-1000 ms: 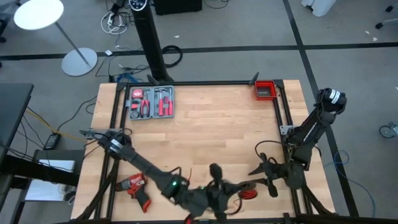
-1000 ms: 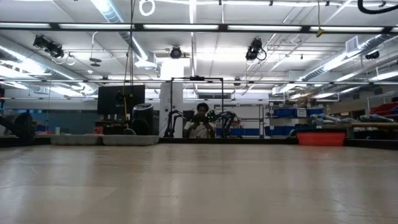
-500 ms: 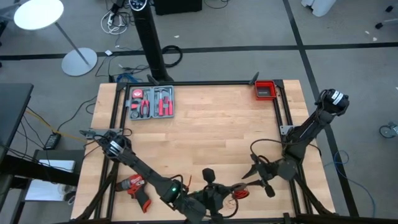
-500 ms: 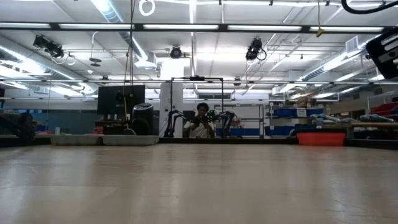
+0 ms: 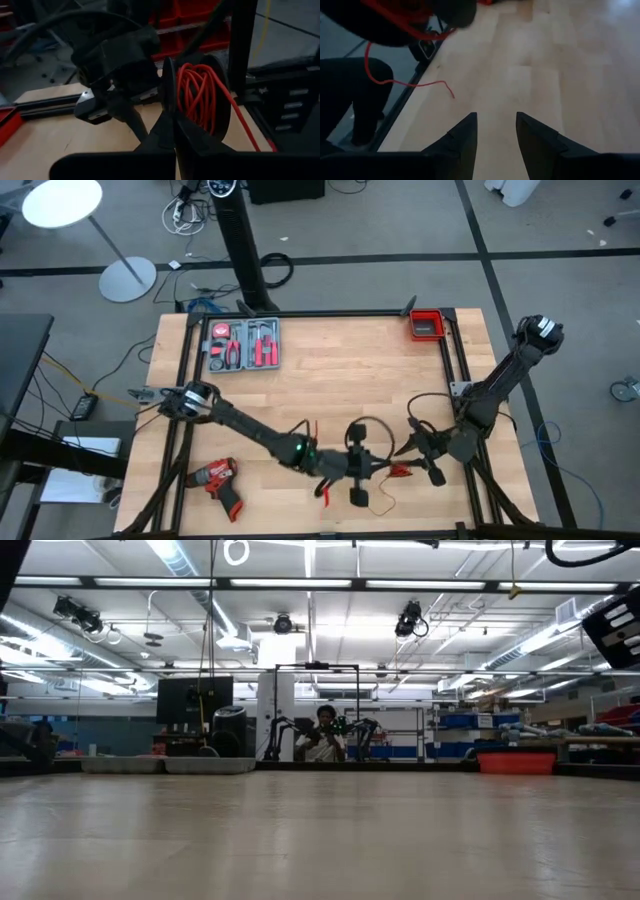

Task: Coil cords
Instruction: Coil the red wire onto the spool

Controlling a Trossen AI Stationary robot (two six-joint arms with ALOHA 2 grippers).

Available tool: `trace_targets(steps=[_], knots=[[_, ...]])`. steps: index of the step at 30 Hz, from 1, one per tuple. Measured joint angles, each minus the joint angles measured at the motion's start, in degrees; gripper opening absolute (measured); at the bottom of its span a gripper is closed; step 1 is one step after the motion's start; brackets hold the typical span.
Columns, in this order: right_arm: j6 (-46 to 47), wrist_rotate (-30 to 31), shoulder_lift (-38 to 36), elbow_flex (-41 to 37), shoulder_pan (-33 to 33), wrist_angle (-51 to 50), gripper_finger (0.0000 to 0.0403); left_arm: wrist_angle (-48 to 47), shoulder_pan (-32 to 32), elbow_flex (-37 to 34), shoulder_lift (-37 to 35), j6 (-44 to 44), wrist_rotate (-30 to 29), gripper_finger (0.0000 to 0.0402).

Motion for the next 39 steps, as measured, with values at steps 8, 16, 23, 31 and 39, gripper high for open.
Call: trace_targets(steps=[8, 16, 23, 31, 39], knots=[[0.17, 3.51, -12.88, 0.0, -0.04, -11.74, 0.0134, -4.58, 6.1, 0.07, -5.79, 3.24, 9.1, 0.0], [-4.45, 7.29, -21.54, 4.47, -3.34, -21.29, 0.0131, -13.13, 11.07, 0.04, -12.21, 7.09, 9.92, 0.0], [-14.52, 7.43, -21.65, 10.82, -9.69, -21.36, 0.013, -13.06, 15.02, 0.04, -15.6, 10.09, 10.98, 0.0], [-20.24, 7.44, -21.39, 12.85, -14.23, -18.51, 0.013, -11.75, 17.86, 0.05, -16.96, 11.72, 10.7, 0.0], [-19.23, 6.13, -21.01, 12.74, -15.02, -18.21, 0.013, -11.33, 19.75, 2.55, -17.71, 11.9, 10.67, 0.0]])
